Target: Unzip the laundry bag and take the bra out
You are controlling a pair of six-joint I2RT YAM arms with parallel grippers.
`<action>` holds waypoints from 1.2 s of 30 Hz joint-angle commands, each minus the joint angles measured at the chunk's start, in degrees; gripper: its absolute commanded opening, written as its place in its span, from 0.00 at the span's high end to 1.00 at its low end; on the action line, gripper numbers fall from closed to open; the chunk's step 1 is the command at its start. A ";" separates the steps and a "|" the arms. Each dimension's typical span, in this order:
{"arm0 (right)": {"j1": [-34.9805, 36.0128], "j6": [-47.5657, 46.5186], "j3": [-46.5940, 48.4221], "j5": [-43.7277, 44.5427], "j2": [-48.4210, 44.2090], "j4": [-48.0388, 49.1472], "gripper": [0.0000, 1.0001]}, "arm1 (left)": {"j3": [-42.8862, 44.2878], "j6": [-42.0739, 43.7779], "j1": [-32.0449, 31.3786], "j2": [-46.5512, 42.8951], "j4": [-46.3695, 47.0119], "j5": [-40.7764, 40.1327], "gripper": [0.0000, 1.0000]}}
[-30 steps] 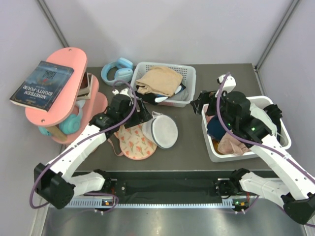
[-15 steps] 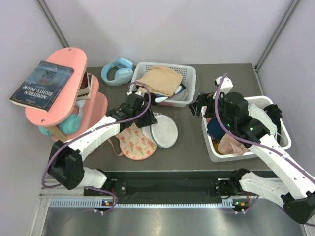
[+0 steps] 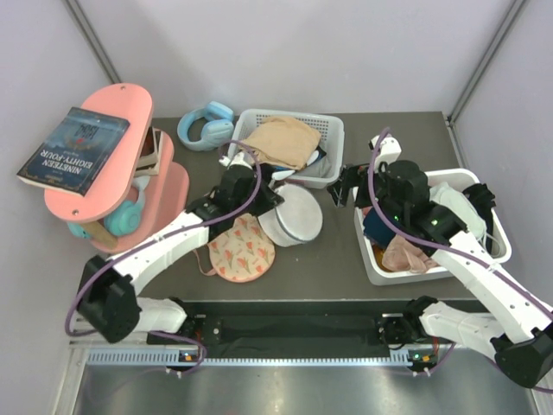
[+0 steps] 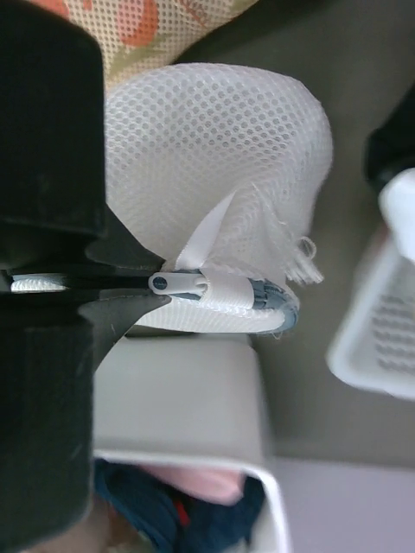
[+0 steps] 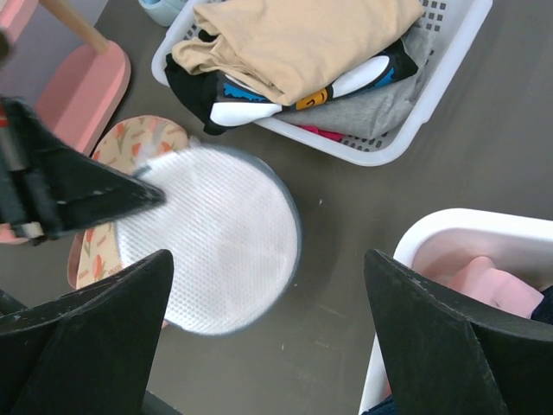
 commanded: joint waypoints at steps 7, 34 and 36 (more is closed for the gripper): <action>1.38 0.33 1.86 -1.29 2.18 2.84 0.09 | -6.59 -19.17 -13.35 -7.17 9.15 -31.89 1.00; 1.64 -0.54 3.70 -2.08 3.15 2.41 0.09 | 8.34 6.17 1.27 -11.75 -9.68 -12.00 0.13; 1.64 -0.54 3.70 -1.99 2.71 2.05 0.09 | 11.15 8.57 7.78 -5.51 -7.74 -4.14 0.17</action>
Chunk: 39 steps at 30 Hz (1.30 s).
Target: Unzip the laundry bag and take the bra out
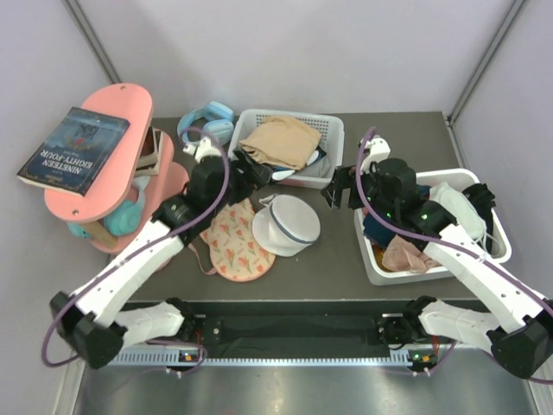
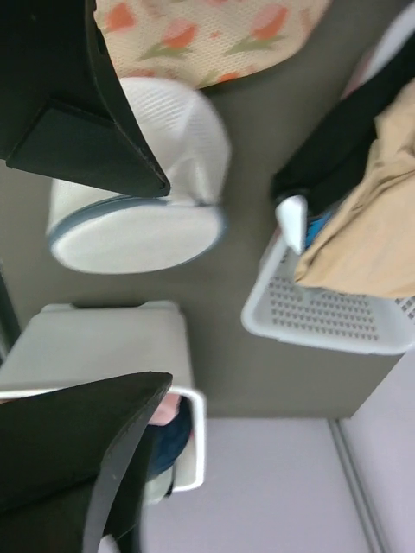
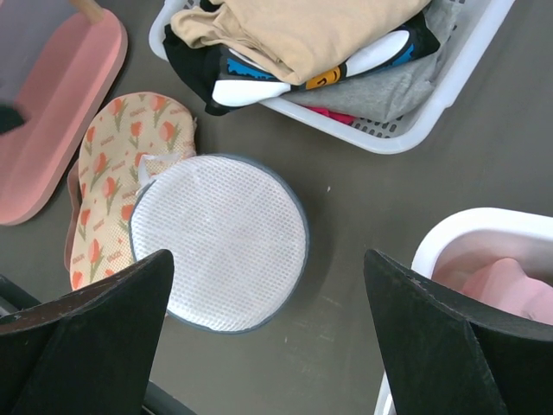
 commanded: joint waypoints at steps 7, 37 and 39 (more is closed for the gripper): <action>0.88 0.29 2.63 -0.22 -3.01 0.56 0.09 | 18.59 24.74 13.61 30.51 1.43 32.72 0.36; 0.79 0.64 2.10 0.66 -2.31 0.30 0.09 | 9.38 22.84 11.41 29.66 -10.28 46.89 1.00; 0.97 0.64 2.62 0.40 -1.78 0.30 0.09 | 9.20 18.99 11.41 26.85 -7.65 44.53 1.00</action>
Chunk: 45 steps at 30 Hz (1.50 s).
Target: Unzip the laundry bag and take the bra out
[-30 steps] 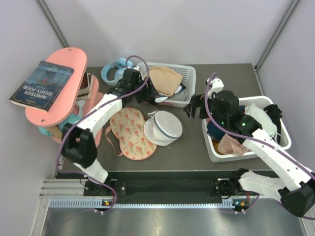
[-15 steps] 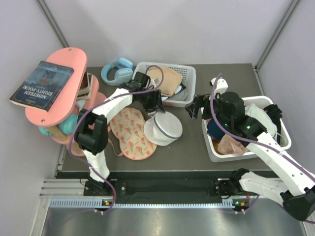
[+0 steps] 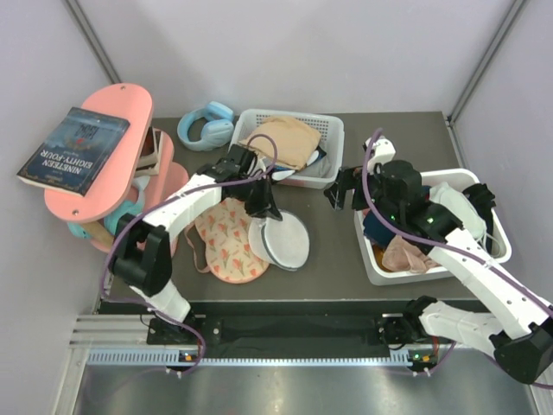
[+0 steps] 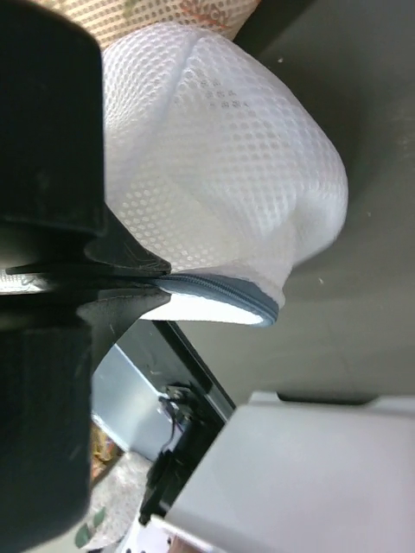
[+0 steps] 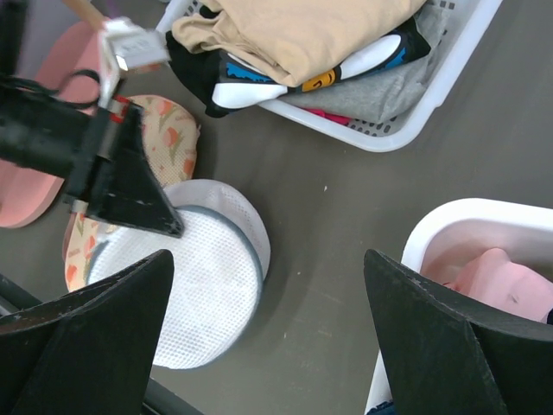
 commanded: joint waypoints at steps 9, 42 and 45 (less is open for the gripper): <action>3.01 0.20 5.48 -0.35 3.21 1.85 0.11 | -5.88 -30.63 -1.51 -17.86 22.32 -23.36 1.00; 13.21 1.08 2.49 -27.06 13.67 7.39 0.36 | -18.37 -69.85 -12.23 -18.13 19.70 -38.60 1.00; 13.38 0.65 3.02 -29.26 16.31 6.86 0.38 | -19.16 -70.37 -12.23 -19.36 21.19 -38.16 1.00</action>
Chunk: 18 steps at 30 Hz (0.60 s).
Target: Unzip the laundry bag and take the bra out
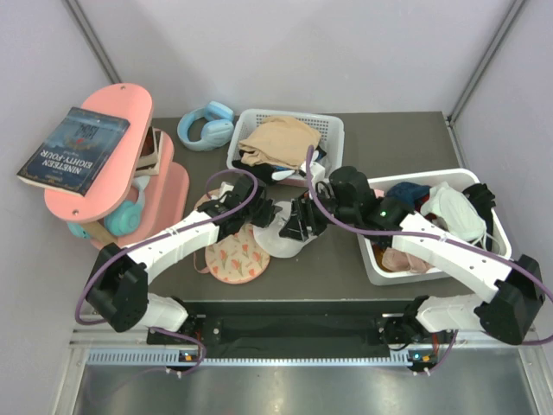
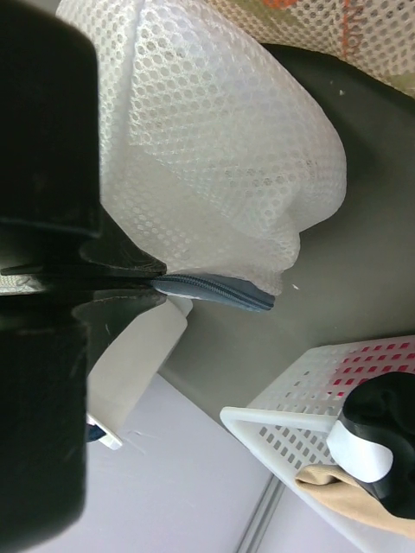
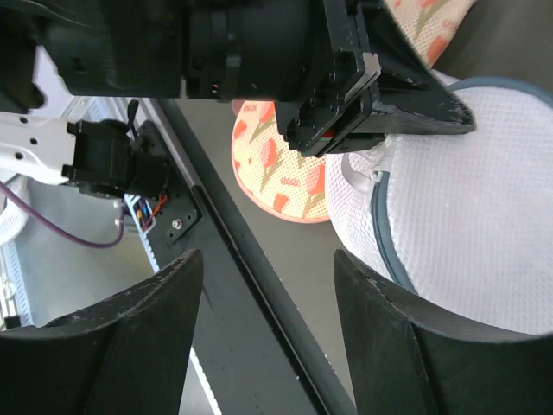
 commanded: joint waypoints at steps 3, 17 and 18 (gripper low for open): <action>1.27 -0.84 -0.21 -4.58 3.94 3.84 0.39 | -0.17 -2.77 -0.13 -2.99 2.09 2.29 1.00; 1.27 -1.45 1.36 4.11 6.49 2.71 0.41 | -0.08 -2.60 -0.74 -4.22 1.55 3.35 1.00; 1.27 -1.46 1.89 4.55 6.58 2.62 0.42 | 0.10 -2.68 -0.74 -3.96 1.55 3.44 1.00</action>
